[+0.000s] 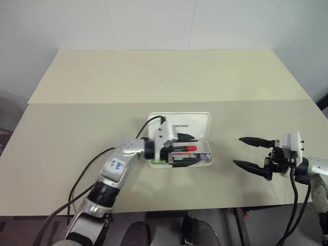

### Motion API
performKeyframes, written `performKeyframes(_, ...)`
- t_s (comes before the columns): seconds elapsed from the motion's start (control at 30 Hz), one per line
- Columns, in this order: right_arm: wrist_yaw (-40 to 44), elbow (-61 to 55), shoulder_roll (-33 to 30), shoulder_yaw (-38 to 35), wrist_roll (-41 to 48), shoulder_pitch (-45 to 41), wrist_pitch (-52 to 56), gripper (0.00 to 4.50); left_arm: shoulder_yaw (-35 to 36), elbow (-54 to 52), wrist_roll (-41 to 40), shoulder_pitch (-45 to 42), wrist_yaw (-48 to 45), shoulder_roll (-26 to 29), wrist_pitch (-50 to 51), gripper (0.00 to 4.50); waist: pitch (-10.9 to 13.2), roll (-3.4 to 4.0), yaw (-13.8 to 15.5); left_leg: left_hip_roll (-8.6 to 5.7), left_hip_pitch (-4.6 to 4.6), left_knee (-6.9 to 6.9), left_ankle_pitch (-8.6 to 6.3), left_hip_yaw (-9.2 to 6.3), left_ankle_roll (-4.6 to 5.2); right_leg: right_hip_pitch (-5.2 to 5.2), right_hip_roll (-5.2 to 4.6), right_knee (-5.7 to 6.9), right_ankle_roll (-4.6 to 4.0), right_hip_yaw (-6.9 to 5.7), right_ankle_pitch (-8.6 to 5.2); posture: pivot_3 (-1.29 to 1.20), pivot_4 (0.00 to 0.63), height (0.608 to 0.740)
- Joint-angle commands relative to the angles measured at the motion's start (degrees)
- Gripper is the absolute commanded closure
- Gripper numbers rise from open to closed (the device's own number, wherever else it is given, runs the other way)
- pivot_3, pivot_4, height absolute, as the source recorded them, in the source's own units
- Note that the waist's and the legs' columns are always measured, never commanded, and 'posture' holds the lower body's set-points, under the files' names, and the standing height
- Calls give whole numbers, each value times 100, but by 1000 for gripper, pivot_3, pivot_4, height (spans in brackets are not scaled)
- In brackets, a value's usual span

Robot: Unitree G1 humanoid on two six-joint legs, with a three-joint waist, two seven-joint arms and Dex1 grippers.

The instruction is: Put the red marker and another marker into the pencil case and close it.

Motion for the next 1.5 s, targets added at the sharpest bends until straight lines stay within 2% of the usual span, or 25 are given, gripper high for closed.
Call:
performKeyframes(0.03,167,244,48,20,-16,-288,-242,0,585,-786,-406,455,17,391,13,393,0,0,-42,0,-1,0,0,-1,0,0,-1,0,0,0,0,0,150,740)
performKeyframes(0.07,181,333,69,40,-20,-403,-259,0,858,-932,-535,655,16,545,-34,393,0,0,-56,1,0,0,0,-1,0,0,0,-1,0,0,0,0,150,740)
performKeyframes(0.1,189,404,85,60,-25,-510,-264,0,1106,-1037,-664,819,37,661,-63,794,0,0,-66,2,0,0,0,0,0,0,-1,0,0,1,0,0,150,740)
performKeyframes(0.17,212,515,102,114,-52,-701,-272,0,1518,-1140,-842,1080,27,900,-149,1304,0,1,-71,4,1,0,0,-1,0,-1,0,0,0,1,0,0,150,740)
performKeyframes(0.47,290,774,14,310,-138,-1413,-105,0,2998,-925,-1224,1803,-178,1863,-630,4462,1,2,-63,3,-2,-3,0,-2,0,-3,-3,1,-1,0,0,0,150,740)
performKeyframes(0.6,368,922,-7,343,-201,-1651,-68,0,3061,-741,-1142,1781,-70,1910,-796,4462,1,3,-60,1,-2,-7,0,-1,-1,-4,-4,0,-1,0,0,0,150,740)
performKeyframes(0.67,377,1040,-28,378,-281,-1885,-84,0,3005,-431,-841,1586,319,1812,-957,4462,1,3,-67,1,-1,-9,0,0,-1,-4,-3,1,-1,0,0,0,150,740)
performKeyframes(0.97,305,1236,-18,338,-434,-2285,-156,0,2187,1075,82,320,1485,1169,-1203,4462,-2,-3,-62,-1,-2,-9,0,3,-1,-5,-2,7,-1,-3,0,0,150,740)
performKeyframes(1.07,228,1102,-16,319,-430,-2245,-130,0,1907,1540,206,-118,1542,933,-1277,4462,-2,-3,-67,-1,-2,-13,0,8,-1,-10,-1,7,0,-6,0,0,150,740)
performKeyframes(1.3,48,865,2,289,-406,-2089,-62,0,1502,1846,-58,-679,907,498,-1466,4462,-1,-4,-73,-2,-3,-17,0,11,-1,-10,-1,4,2,-9,1,0,150,740)
performKeyframes(1.5,-45,695,-10,228,-347,-1897,-4,0,1409,1310,-542,-368,-22,594,-1414,4462,-1,-4,-66,-1,-2,-15,0,12,-1,-10,-1,4,2,-7,1,0,150,740)
